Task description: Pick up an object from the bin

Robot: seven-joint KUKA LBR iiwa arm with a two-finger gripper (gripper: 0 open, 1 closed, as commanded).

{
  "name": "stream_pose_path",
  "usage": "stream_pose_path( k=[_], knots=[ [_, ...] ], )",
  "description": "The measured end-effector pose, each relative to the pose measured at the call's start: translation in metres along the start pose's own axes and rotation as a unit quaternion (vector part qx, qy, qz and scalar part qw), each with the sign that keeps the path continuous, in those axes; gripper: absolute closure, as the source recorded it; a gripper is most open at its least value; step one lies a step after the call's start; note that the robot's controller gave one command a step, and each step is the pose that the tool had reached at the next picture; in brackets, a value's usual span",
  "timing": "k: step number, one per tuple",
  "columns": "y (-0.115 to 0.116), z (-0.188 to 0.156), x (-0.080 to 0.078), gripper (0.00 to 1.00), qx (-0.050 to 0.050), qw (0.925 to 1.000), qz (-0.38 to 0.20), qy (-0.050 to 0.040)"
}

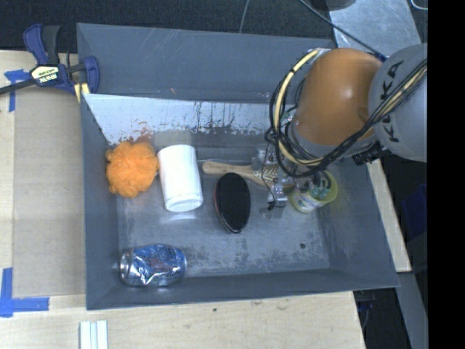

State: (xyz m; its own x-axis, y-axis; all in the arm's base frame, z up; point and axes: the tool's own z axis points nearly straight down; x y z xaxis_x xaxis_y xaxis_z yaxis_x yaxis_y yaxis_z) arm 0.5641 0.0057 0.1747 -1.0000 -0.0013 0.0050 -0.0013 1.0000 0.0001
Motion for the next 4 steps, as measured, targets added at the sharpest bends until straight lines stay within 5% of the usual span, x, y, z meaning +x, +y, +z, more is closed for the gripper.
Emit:
stream_pose_path(
  k=[1, 2, 3, 4],
  knots=[
    [0.018, 0.091, -0.028, 0.00, 0.000, 0.9998, 0.019, 0.0022],
    [0.017, 0.087, -0.029, 1.00, 0.000, 0.9998, 0.019, -0.0001],
    [0.012, -0.027, -0.020, 1.00, 0.000, 0.9997, 0.022, -0.0053],
    [-0.040, -0.044, -0.032, 1.00, 0.001, 0.9990, -0.045, -0.0084]
  ],
)
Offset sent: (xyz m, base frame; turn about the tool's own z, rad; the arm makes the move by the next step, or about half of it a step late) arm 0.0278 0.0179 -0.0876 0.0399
